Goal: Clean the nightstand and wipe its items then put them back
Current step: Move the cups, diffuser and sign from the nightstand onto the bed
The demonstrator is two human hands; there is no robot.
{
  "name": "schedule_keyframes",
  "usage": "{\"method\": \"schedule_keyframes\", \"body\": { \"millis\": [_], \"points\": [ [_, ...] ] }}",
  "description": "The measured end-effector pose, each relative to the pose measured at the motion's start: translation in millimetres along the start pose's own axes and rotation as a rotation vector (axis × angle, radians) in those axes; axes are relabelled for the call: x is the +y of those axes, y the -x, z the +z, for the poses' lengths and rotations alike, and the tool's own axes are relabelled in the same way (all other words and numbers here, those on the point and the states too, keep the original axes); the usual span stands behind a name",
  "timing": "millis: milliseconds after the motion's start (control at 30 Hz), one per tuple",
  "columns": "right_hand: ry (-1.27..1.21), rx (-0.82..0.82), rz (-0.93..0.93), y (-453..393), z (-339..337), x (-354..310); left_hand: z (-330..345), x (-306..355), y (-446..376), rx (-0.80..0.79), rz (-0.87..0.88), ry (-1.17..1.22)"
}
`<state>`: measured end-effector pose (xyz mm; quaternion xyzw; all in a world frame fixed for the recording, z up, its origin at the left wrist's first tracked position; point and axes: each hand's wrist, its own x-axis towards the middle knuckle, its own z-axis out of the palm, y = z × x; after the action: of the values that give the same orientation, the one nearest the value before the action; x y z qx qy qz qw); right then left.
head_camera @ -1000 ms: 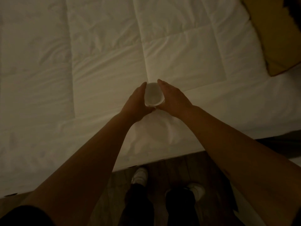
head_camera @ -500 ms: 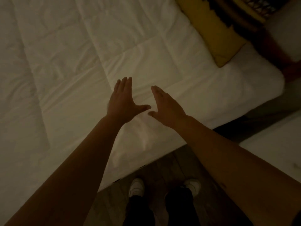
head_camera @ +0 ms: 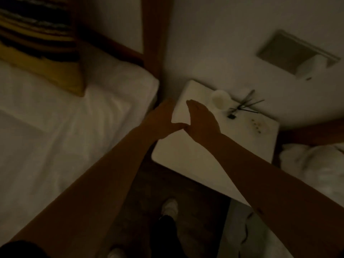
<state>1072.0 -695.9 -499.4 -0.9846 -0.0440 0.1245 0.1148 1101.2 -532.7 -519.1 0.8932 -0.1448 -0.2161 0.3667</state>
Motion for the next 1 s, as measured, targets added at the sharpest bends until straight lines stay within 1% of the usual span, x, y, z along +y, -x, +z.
{"method": "schedule_keyframes", "body": {
  "millis": [100,200,300,400,500,567,700,800,867,1000],
  "points": [
    [0.061,0.047,0.119,-1.8,-9.9,60.2,31.3,34.5,-54.5,-0.063,0.114,-0.115],
    [0.081,0.084,0.195,-9.1,-11.7,104.8,57.7,57.9,-99.9,-0.088,0.154,-0.193],
    [0.128,0.087,0.224,-22.5,-6.5,128.8,73.7,68.4,-134.8,-0.089,0.164,-0.222],
    [0.085,0.07,0.221,-34.1,2.7,141.5,83.1,72.2,-161.7,-0.146,0.192,-0.185],
    [-0.025,0.056,0.223,-37.9,6.9,140.2,86.7,69.6,-174.1,-0.207,0.196,-0.173],
    [-0.023,0.049,0.253,-38.6,11.0,138.3,88.7,68.2,-179.1,-0.228,0.188,-0.15],
    [-0.068,0.041,0.321,-44.1,14.4,133.1,89.2,64.5,-177.9,-0.151,0.229,-0.179],
    [-0.101,0.058,0.334,-46.2,11.2,130.0,87.4,59.1,-171.2,-0.139,0.201,-0.213],
    [-0.163,0.06,0.314,-44.4,10.2,118.1,76.9,49.2,-158.9,-0.132,0.169,-0.201],
    [-0.191,0.121,0.201,-44.3,8.2,83.0,46.2,28.5,-126.1,-0.059,0.148,-0.052]
  ]
}}
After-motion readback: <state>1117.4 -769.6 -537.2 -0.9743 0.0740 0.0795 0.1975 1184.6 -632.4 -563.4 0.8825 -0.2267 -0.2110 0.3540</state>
